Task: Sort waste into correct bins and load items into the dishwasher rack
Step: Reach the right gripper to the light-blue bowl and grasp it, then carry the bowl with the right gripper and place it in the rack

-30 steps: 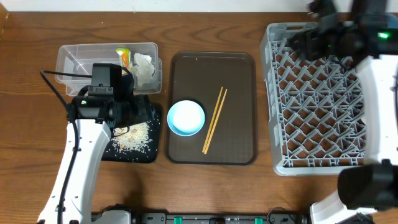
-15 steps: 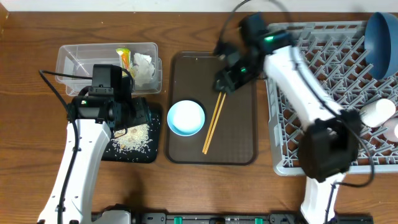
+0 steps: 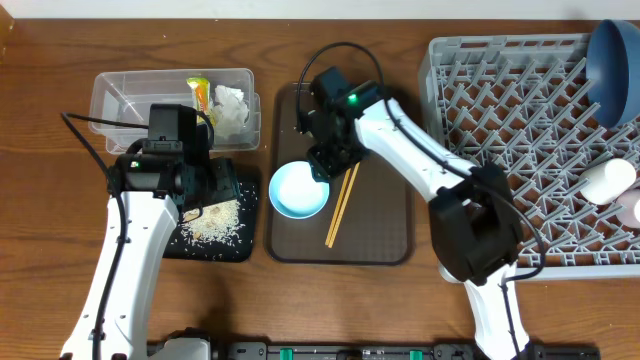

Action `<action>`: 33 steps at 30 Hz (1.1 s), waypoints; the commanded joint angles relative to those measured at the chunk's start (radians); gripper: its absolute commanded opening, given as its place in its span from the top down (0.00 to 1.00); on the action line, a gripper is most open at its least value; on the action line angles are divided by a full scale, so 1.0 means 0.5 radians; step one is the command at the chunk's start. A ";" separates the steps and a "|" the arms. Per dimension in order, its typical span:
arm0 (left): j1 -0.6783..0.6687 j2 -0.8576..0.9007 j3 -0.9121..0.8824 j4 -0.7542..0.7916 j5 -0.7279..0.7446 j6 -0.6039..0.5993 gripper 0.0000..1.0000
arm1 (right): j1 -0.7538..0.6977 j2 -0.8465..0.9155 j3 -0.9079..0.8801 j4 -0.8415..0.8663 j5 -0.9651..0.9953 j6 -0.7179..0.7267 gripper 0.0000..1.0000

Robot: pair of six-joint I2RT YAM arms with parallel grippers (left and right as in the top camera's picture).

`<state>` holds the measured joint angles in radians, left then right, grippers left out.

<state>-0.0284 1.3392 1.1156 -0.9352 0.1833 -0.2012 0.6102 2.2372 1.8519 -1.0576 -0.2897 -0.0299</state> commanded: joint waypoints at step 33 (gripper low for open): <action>-0.002 -0.011 0.015 -0.005 -0.025 0.027 0.42 | -0.645 -0.577 0.049 0.388 1.940 0.206 0.99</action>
<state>-0.0280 1.3392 1.1156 -0.9356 0.1799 -0.2016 0.3134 1.9427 1.8694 -0.8860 0.3325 0.0677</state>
